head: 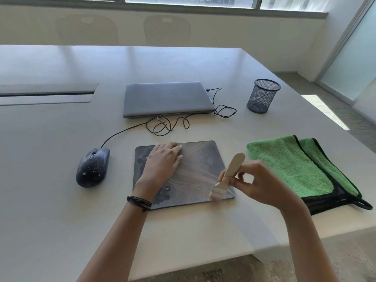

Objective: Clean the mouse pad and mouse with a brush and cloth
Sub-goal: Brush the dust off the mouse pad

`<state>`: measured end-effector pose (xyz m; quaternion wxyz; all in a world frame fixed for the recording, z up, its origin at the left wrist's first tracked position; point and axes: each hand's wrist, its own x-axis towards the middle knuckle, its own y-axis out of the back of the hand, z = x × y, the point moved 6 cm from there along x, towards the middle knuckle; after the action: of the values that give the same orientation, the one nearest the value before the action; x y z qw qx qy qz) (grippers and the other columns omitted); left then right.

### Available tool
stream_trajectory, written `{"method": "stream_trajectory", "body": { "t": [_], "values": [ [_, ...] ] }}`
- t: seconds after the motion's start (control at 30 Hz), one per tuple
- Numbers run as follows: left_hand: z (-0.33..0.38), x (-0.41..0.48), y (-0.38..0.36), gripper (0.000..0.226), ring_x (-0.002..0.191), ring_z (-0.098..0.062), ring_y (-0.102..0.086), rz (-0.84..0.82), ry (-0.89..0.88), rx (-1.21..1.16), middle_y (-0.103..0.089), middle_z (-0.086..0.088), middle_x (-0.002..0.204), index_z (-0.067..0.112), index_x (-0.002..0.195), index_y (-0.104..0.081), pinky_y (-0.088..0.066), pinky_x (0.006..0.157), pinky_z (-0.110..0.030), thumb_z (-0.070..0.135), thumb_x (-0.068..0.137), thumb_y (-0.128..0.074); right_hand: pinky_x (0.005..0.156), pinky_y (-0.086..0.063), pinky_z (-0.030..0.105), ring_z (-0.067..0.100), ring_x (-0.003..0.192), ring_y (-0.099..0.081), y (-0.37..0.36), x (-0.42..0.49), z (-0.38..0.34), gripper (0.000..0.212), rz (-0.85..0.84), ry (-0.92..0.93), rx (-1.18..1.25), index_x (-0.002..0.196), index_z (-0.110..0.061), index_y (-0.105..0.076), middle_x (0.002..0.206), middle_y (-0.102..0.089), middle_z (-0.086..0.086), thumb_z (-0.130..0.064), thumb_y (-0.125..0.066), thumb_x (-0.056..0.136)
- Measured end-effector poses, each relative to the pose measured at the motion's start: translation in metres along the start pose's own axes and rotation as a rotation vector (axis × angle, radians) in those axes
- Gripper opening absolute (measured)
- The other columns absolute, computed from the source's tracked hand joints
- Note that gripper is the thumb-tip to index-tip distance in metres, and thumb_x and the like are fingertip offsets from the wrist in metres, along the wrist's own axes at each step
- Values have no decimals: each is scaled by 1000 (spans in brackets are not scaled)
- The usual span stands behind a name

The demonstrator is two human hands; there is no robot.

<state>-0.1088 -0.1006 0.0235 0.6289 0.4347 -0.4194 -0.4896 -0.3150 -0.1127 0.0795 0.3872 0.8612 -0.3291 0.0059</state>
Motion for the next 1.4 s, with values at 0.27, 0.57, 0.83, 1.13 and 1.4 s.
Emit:
{"method": "stream_trajectory", "body": {
  "t": [0.27,0.57,0.83,1.13,1.4],
  "values": [
    [12,-2,-5,41,132,-16,-37,7,-68,3,-41,1,143,20,137,-44,-21,116,-35,31,98,-40,57,-43,19,6,65,-61,-1,3,0,10,5,-22,-52,81,-17,-73,78,-73,-3,-7,-70,81],
    [13,-3,-5,42,135,-15,-35,-4,-70,-8,-39,1,146,20,138,-42,-18,116,-32,32,98,-40,57,-42,19,3,64,-59,-5,9,-3,6,16,-27,-48,81,-11,-73,79,-73,-3,-6,-69,81],
    [12,-2,-6,42,135,-15,-34,-10,-61,-12,-37,2,147,21,139,-41,-22,115,-33,32,98,-39,56,-47,37,22,63,-61,-3,15,-4,6,72,-34,-70,83,-10,-74,79,-73,2,-8,-69,82],
    [12,-1,-6,42,135,-14,-34,9,-67,-7,-37,2,147,21,138,-42,-30,109,-31,33,97,-40,56,-44,23,10,64,-61,-8,16,-8,5,36,-19,-67,82,-14,-73,79,-73,-3,-10,-69,82],
    [12,-2,-6,42,135,-14,-34,19,-66,-14,-38,3,147,22,138,-42,-32,108,-31,33,97,-41,61,-38,9,-1,65,-59,-18,16,-6,5,5,-34,-137,81,-17,-73,75,-72,-5,-16,-69,81]
  ]
}}
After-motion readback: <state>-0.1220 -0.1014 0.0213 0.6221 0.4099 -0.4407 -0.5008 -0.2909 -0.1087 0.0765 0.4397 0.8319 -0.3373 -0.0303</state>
